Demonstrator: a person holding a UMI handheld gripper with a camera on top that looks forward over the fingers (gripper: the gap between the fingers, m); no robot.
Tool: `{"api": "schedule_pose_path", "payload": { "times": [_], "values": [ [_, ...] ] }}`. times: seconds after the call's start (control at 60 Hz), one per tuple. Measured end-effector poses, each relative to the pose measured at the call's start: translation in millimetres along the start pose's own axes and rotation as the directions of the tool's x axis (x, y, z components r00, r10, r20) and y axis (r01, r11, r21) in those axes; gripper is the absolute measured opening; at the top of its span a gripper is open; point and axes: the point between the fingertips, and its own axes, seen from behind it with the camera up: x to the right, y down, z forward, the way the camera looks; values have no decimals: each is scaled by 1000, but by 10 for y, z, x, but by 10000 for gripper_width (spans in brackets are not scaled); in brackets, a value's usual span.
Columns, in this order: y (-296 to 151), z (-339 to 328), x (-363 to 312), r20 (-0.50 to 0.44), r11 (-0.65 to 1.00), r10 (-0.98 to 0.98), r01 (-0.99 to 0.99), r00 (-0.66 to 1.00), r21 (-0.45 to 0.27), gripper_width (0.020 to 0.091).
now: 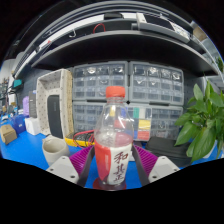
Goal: Pour water
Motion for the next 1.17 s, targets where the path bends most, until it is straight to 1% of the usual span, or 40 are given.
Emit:
{"api": "schedule_pose_path", "payload": {
  "times": [0.017, 0.033, 0.05, 0.067, 0.15, 0.267, 0.417, 0.7, 0.833, 1.167],
  "values": [
    [18, -31, -19, 2, 1000, 3, -3, 1000, -2, 833],
    [26, -54, -31, 5, 1000, 5, -5, 1000, -4, 823],
    [36, -77, -27, 8, 1000, 6, -6, 1000, -7, 852],
    [47, -105, -31, 9, 1000, 7, -7, 1000, -10, 844],
    [127, -277, -50, 10, 999, 0, 0, 1000, -33, 851],
    [246, -580, 2, -35, 999, -4, 2, 999, -52, 853],
    [303, -960, 1, -88, 998, 29, -34, 996, -54, 850],
    [203, -1488, 21, -180, 996, 70, -79, 981, -44, 857],
    [128, -1633, 40, -192, 995, 84, -92, 978, -31, 850],
    [76, -1898, 59, -215, 994, 92, -102, 972, -37, 844]
  ]
}}
